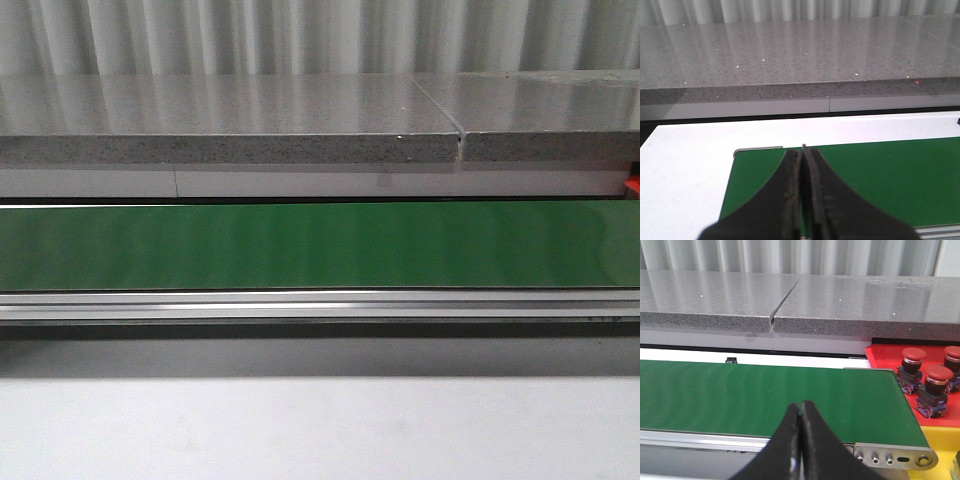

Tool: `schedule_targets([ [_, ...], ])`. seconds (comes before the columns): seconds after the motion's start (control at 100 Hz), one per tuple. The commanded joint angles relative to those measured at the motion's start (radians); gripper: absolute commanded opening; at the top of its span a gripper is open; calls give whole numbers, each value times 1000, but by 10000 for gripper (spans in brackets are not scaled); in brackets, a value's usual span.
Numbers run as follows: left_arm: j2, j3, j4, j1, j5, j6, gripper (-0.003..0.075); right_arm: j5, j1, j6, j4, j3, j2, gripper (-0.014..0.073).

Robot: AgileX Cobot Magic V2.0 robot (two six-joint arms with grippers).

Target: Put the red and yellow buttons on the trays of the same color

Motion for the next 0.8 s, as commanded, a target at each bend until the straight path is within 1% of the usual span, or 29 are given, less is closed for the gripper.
schedule_targets([
  [0.0, -18, 38, 144, -17, -154, -160, -21, -80, 0, 1, -12, -14, -8, -67],
  [0.12, -60, 135, 160, -19, -232, -186, -21, -80, 0, 1, -12, -14, -8, -67],
  [0.23, -128, 213, 173, -19, -266, -230, -21, -80, -1, 1, -12, -14, -8, -67],
  [0.51, -356, 343, 173, -19, -261, -233, -21, -80, -1, 1, -12, -14, -8, -67],
  [0.61, -416, 343, 168, -17, -191, -233, -21, -80, -1, 1, -12, -14, -8, -67],
  [0.79, -419, 343, 168, -17, -181, -233, -21, -80, -1, 1, -12, -14, -7, -67],
])
